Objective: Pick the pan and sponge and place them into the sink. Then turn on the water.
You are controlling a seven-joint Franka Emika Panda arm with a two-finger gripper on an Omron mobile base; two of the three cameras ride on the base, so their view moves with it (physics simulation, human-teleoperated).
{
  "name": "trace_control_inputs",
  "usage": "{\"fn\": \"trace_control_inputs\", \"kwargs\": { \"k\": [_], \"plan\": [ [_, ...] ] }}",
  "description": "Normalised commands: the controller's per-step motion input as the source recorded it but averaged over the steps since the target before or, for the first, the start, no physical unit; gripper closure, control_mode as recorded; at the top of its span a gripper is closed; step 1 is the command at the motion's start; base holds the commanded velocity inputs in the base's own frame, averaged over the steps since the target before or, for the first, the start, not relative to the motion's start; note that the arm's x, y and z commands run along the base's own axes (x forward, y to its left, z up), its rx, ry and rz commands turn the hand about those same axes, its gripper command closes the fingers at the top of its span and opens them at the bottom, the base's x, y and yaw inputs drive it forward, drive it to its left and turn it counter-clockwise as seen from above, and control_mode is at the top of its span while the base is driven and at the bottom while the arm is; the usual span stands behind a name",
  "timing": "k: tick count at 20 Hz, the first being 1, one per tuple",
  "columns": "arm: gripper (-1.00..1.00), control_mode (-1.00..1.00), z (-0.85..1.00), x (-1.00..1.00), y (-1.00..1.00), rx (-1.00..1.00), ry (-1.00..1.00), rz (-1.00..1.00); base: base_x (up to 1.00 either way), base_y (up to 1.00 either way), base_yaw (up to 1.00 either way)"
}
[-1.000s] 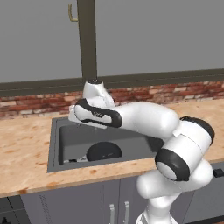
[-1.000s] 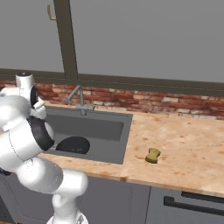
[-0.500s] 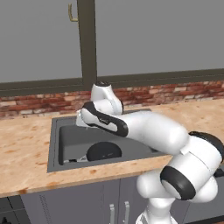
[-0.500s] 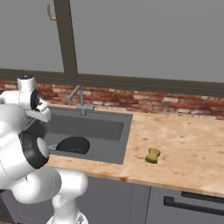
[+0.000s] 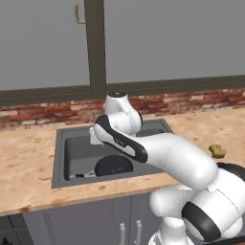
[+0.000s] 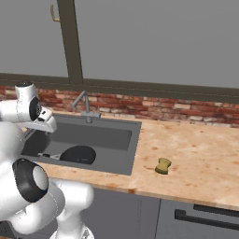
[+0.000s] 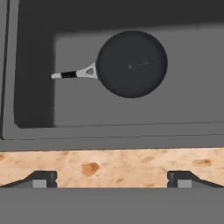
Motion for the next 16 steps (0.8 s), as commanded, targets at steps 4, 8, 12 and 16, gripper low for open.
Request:
{"fn": "trace_control_inputs", "kwargs": {
  "k": [4,8,12,16],
  "plan": [
    [-1.00,-1.00,-0.01,-0.26,-0.27,-0.07,-0.01,0.10,0.00,0.00,0.00],
    [-1.00,-1.00,-0.06,-0.23,-0.29,-0.06,-0.01,0.10,0.00,0.00,0.00],
    [-1.00,-1.00,-0.01,-0.05,-0.44,-0.02,0.00,0.07,0.00,0.00,0.00],
    [-1.00,-1.00,0.03,0.00,-0.47,0.00,0.01,0.05,0.00,0.00,0.00]
  ]
}}
